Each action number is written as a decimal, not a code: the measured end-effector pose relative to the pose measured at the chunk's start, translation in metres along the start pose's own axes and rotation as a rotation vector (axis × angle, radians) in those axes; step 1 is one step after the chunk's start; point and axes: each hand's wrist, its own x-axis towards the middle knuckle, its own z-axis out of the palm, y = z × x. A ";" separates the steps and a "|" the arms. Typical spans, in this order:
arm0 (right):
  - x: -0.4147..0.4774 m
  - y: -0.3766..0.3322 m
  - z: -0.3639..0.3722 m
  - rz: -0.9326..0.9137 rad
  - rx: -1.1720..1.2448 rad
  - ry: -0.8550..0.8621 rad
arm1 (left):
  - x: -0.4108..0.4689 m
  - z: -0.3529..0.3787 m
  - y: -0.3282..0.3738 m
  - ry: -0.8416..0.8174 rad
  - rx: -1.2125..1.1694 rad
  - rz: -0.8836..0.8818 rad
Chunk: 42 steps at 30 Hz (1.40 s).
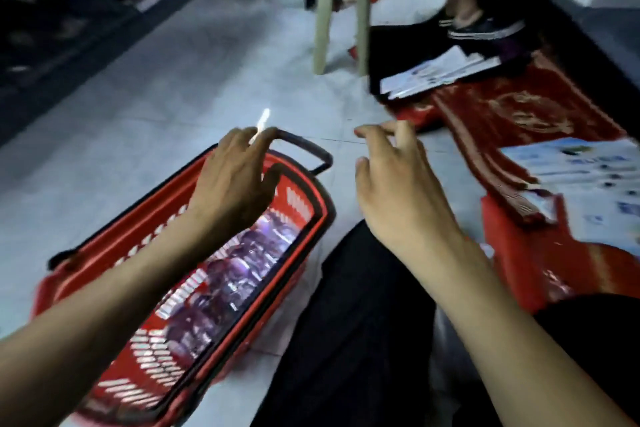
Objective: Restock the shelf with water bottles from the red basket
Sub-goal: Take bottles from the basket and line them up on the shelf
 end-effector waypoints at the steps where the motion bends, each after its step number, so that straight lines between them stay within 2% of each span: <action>1: 0.009 -0.014 0.015 -0.033 0.018 -0.059 | -0.009 0.003 -0.026 -0.044 0.009 -0.099; 7: 0.041 -0.090 0.114 -0.263 0.018 -0.407 | -0.082 0.035 -0.161 -0.263 -0.075 -0.716; 12: 0.058 -0.132 0.203 -0.251 -0.018 -0.777 | -0.128 0.074 -0.204 -0.284 -0.487 -1.209; 16: 0.051 -0.146 0.269 -0.191 -0.098 -1.073 | -0.155 0.122 -0.214 -0.413 -0.617 -1.387; 20: 0.048 -0.123 0.313 -0.177 -0.314 -1.366 | -0.172 0.159 -0.214 -0.414 -0.846 -1.585; 22: 0.058 -0.109 0.321 -0.160 -0.417 -1.413 | -0.175 0.176 -0.212 -0.377 -0.866 -1.610; 25: 0.077 -0.096 0.331 -0.101 -0.446 -1.373 | -0.168 0.193 -0.206 -0.254 -0.664 -1.434; 26: 0.081 -0.092 0.339 -0.081 -0.424 -1.342 | -0.161 0.199 -0.202 -0.249 -0.676 -1.375; 29: 0.079 -0.077 0.355 0.027 -0.380 -1.166 | -0.147 0.215 -0.193 -0.303 -0.936 -1.297; 32: 0.068 -0.055 0.368 0.147 -0.370 -1.122 | -0.142 0.239 -0.189 -0.307 -1.217 -1.395; 37: 0.068 -0.037 0.386 0.269 -0.302 -1.141 | -0.141 0.263 -0.186 -0.185 -1.375 -1.506; 39: 0.062 -0.032 0.393 0.364 -0.188 -1.215 | -0.143 0.268 -0.189 -0.145 -1.402 -1.568; 42: 0.054 -0.022 0.402 0.455 -0.049 -1.306 | -0.141 0.265 -0.186 -0.138 -1.587 -1.602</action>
